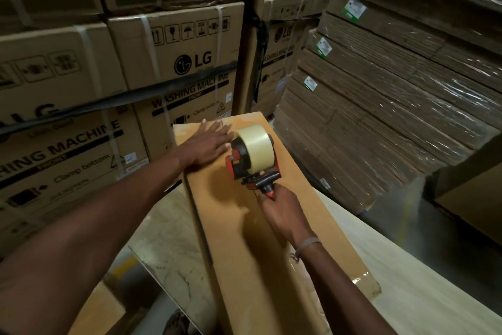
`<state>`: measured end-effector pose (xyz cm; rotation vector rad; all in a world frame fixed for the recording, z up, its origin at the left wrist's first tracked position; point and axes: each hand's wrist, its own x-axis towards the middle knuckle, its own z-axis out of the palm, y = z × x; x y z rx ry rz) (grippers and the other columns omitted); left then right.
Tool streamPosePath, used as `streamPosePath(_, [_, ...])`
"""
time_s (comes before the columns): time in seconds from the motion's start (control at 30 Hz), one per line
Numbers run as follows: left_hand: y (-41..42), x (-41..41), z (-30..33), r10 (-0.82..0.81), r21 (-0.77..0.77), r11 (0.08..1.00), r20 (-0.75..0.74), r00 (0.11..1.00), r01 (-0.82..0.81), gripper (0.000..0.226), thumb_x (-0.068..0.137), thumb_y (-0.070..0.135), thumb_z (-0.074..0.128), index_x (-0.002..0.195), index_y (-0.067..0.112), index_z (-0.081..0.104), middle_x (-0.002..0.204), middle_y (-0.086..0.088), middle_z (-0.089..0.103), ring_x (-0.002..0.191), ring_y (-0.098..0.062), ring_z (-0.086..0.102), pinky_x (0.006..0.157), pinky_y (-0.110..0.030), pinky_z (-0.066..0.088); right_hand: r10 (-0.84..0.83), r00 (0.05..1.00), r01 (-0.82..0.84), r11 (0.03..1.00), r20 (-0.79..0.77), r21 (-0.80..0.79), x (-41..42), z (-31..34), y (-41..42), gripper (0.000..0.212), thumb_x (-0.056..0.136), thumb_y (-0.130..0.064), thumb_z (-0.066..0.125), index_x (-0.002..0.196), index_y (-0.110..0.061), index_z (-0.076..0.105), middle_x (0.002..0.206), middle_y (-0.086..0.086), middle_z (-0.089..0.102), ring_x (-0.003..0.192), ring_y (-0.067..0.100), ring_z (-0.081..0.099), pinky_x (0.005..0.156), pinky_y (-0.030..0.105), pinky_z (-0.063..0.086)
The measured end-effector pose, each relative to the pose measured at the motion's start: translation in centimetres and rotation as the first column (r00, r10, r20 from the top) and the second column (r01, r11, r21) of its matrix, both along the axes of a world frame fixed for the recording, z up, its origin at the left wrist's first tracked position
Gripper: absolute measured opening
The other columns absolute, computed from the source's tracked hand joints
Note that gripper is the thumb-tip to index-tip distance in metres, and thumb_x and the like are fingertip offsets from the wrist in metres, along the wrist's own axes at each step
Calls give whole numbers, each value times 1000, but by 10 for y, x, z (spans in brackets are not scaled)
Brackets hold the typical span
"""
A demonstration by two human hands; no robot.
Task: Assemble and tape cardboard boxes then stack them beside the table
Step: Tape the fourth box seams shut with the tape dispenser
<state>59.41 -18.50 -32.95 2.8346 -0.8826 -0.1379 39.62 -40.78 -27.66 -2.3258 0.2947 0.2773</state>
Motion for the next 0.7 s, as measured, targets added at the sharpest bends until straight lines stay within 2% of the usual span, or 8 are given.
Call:
streamPosePath(0.23, [3,-4,-5,2,-8,1000,39,999,-1,54,112,42,24,164,29,15,173,1,-1,160,-20,-7,128,-49,-9,0,999,2,998,41,-55,-4,-3,-2,17,101,-33,58,111,-21,62,101,2,69,90,24,66,76,38,55])
streamPosePath(0.33, [3,-3,-8,15,-23,1000,36,999,-15,54,112,44,23,164,30,16,173,2,-1,160,-19,-8,128,-50,-10,19,999,-18,998,26,-53,-13,1,-7,9,103,-31,58,107,-23,59,96,-2,66,86,18,64,70,32,47])
streamPosePath(0.5, [5,0,-10,5,3,1000,30,1000,-5,55,112,47,20,165,33,9,173,3,-1,160,-19,-8,128,-49,-12,24,1000,-24,999,-8,-44,-49,6,-25,7,104,-29,57,97,-27,57,90,-4,65,79,12,60,62,28,41])
streamPosePath(0.6, [3,0,-10,4,23,1000,49,999,-5,56,112,47,20,165,33,9,174,2,-1,160,-21,-10,127,-52,-12,15,1000,-16,999,-25,-41,-68,5,-31,6,104,-30,57,100,-26,58,90,-4,66,82,12,62,67,30,47])
streamPosePath(0.7, [-1,-13,-4,9,39,999,38,999,-10,58,111,52,17,165,33,9,174,2,-4,158,-24,-16,126,-59,-12,11,1000,-12,999,-22,-35,-71,5,-30,8,103,-27,58,97,-22,59,90,-2,66,82,12,61,64,29,43])
